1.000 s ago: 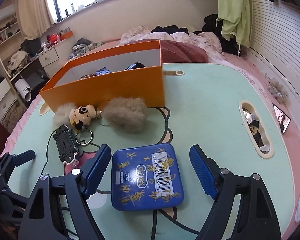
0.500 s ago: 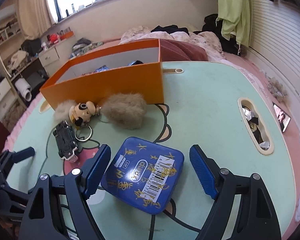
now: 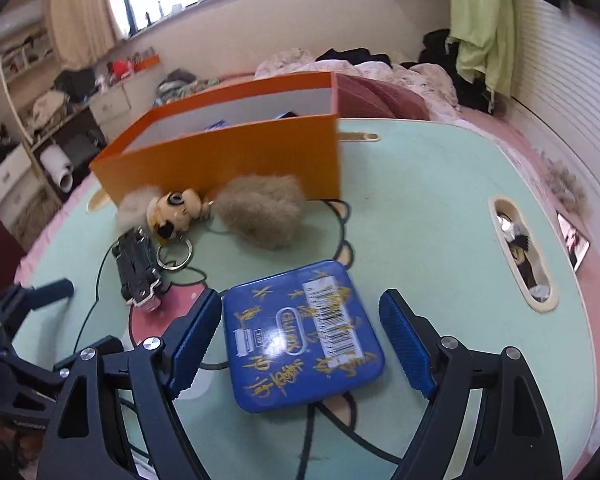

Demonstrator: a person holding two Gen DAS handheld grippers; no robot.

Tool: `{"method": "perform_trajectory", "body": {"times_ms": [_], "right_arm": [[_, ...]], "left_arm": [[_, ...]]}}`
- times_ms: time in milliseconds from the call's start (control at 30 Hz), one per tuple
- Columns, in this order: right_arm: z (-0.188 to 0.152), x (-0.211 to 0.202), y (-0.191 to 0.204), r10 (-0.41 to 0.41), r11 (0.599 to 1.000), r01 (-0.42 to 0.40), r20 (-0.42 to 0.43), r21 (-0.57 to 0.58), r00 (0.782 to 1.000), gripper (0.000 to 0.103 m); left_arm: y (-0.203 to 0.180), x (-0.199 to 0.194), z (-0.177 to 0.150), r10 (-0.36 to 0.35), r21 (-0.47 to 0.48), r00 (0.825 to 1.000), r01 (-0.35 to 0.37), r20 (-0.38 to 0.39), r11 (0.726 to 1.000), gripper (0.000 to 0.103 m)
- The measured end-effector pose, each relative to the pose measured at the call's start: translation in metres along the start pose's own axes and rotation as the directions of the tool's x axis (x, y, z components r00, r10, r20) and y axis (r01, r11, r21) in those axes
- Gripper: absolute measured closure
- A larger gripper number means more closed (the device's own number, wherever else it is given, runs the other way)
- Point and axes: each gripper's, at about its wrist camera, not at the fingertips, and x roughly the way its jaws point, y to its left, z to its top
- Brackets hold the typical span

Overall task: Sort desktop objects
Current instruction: 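Grasp the blue tin with the right gripper and lift it, then grasp the black toy car with left while right holds the blue tin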

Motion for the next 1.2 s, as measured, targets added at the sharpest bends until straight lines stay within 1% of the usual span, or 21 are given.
{"method": "perform_trajectory", "body": {"times_ms": [33, 100, 200, 300, 400, 500, 733, 900, 1000, 1100, 1133, 1200], "right_arm": [[-0.001, 0.000, -0.002, -0.016, 1.000, 0.016, 0.003, 0.004, 1.000, 0.022], [-0.003, 0.000, 0.001, -0.063, 0.998, 0.063, 0.003, -0.025, 0.998, 0.022], [-0.007, -0.001, 0.009, -0.078, 0.994, 0.079, 0.010, -0.076, 0.997, 0.022], [-0.007, 0.002, 0.014, -0.076, 0.992, 0.076, 0.007, -0.104, 0.997, 0.022], [-0.007, 0.005, 0.015, -0.088, 0.986, 0.090, 0.020, -0.137, 0.996, 0.022], [-0.007, 0.005, 0.014, -0.084, 0.987, 0.086, 0.021, -0.137, 0.996, 0.023], [-0.008, 0.003, 0.015, -0.047, 0.987, 0.053, 0.042, -0.153, 0.998, 0.023], [-0.009, -0.003, 0.010, -0.030, 0.991, 0.039, 0.075, -0.126, 0.997, 0.023], [-0.009, -0.009, 0.003, -0.015, 0.996, 0.025, 0.103, -0.090, 0.995, 0.023], [-0.008, -0.014, -0.002, -0.011, 0.998, 0.019, 0.129, -0.057, 0.992, 0.023], [-0.008, -0.015, -0.004, -0.012, 0.999, 0.018, 0.134, -0.047, 0.991, 0.023], [-0.009, -0.017, -0.007, -0.008, 1.000, 0.012, 0.144, -0.026, 0.990, 0.023]], "left_arm": [[0.000, 0.000, 0.000, 0.000, 0.000, 1.000, 0.000, 0.000, 1.000, 0.000], [0.000, 0.000, 0.000, 0.000, 0.000, 1.000, 0.000, 0.000, 1.000, 0.000], [0.000, 0.000, 0.000, -0.001, 0.000, 1.000, 0.001, 0.000, 1.000, 0.000], [0.000, 0.000, 0.000, 0.000, 0.000, 1.000, 0.000, 0.000, 1.000, 0.000], [0.000, 0.000, 0.000, 0.001, -0.001, 1.000, -0.001, 0.001, 1.000, 0.000], [0.000, -0.001, 0.002, 0.002, -0.002, 1.000, -0.002, 0.002, 1.000, 0.000], [0.002, -0.004, 0.003, 0.004, -0.013, 1.000, -0.004, 0.012, 1.000, 0.000], [0.005, -0.015, 0.006, -0.009, -0.033, 0.998, 0.011, 0.069, 0.999, 0.000], [-0.002, -0.020, 0.013, -0.020, -0.006, 0.995, 0.021, 0.097, 1.000, 0.000], [-0.011, -0.018, 0.025, -0.029, 0.014, 0.995, 0.027, 0.098, 1.000, 0.000], [-0.014, -0.017, 0.031, -0.012, 0.015, 0.995, 0.011, 0.098, 1.000, 0.000], [-0.022, -0.014, 0.045, 0.044, 0.017, 0.993, -0.046, 0.108, 0.999, 0.000]]}}
